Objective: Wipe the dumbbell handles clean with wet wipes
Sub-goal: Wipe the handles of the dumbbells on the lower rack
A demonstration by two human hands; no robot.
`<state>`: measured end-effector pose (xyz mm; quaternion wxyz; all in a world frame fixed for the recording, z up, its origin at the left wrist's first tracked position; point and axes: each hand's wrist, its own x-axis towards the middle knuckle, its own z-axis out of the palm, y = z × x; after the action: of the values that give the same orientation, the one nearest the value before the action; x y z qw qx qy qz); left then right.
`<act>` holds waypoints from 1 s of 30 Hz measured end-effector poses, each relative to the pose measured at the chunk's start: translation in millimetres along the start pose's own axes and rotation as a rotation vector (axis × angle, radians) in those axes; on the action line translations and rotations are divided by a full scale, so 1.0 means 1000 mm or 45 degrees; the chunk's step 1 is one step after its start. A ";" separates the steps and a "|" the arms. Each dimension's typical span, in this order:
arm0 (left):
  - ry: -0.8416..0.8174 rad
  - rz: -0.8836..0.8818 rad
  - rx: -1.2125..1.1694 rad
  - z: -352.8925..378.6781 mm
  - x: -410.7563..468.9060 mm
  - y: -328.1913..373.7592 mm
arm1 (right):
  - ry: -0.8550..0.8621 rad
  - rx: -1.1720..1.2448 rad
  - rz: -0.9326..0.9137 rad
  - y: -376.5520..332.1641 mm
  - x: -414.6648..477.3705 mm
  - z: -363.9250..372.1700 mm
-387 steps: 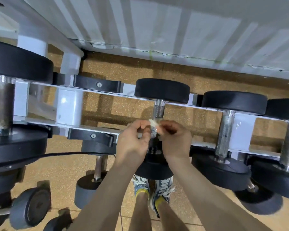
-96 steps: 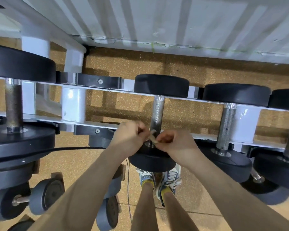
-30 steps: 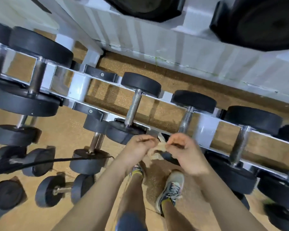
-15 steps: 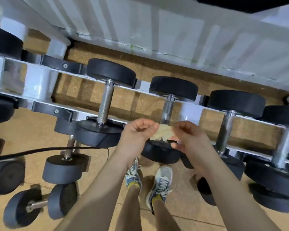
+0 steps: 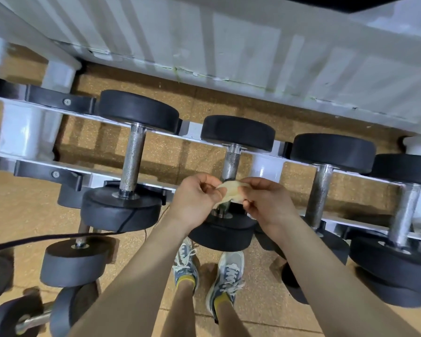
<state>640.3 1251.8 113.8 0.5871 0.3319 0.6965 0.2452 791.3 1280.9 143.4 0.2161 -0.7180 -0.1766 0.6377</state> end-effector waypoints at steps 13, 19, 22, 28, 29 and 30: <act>0.416 0.059 -0.039 0.030 0.035 0.006 | 0.460 -0.288 -0.568 0.014 0.023 0.046; 0.416 0.022 -0.042 0.030 0.031 -0.003 | 0.414 -0.318 -0.545 0.028 0.030 0.041; 0.437 -0.029 -0.028 0.030 0.035 0.005 | 0.501 -0.149 -0.510 0.017 0.037 0.042; 0.633 0.216 -0.051 0.043 0.055 0.029 | 0.631 0.183 -0.541 0.002 0.053 0.058; 0.639 0.211 -0.126 0.046 0.054 0.029 | 0.627 0.182 -0.545 0.003 0.055 0.060; 0.642 0.196 -0.200 0.047 0.053 0.026 | 0.597 0.153 -0.555 0.006 0.054 0.059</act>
<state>686.4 1306.7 89.1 0.3988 0.2658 0.7721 0.4173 739.0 1309.7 88.9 0.4243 -0.7765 -0.2338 0.4029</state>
